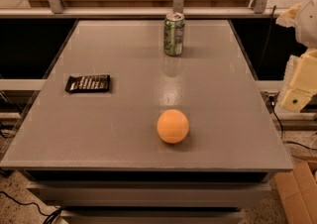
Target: Pick rxbar chocolate
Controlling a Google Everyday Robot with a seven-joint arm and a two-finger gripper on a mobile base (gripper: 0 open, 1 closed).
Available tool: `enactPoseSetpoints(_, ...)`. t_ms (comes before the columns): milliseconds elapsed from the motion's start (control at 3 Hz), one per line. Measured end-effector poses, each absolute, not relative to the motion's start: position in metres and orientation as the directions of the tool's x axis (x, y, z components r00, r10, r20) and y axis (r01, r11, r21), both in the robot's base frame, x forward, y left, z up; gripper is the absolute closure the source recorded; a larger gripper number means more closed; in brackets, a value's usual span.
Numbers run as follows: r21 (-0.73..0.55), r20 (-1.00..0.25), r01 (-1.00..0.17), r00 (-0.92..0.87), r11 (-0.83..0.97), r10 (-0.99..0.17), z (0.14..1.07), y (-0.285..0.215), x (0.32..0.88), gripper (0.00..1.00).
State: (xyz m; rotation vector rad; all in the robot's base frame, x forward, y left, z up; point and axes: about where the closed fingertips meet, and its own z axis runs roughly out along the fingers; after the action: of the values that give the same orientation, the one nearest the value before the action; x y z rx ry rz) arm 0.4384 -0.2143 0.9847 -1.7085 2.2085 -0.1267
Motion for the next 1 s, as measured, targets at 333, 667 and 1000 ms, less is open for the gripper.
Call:
enactPoseSetpoints(333,-0.277,-0.215,-0.922,-0.215,0.271,-0.953,0.985,-0.214,0.438,0.00)
enactPoseSetpoints(667,-0.287,-0.224,-0.924,-0.191,0.252,-0.956,0.989,-0.204,0.443,0.00)
enactPoseSetpoints(1000,-0.292,-0.231,-0.940,-0.111,0.178,-0.966,0.991,-0.170,0.456,0.00)
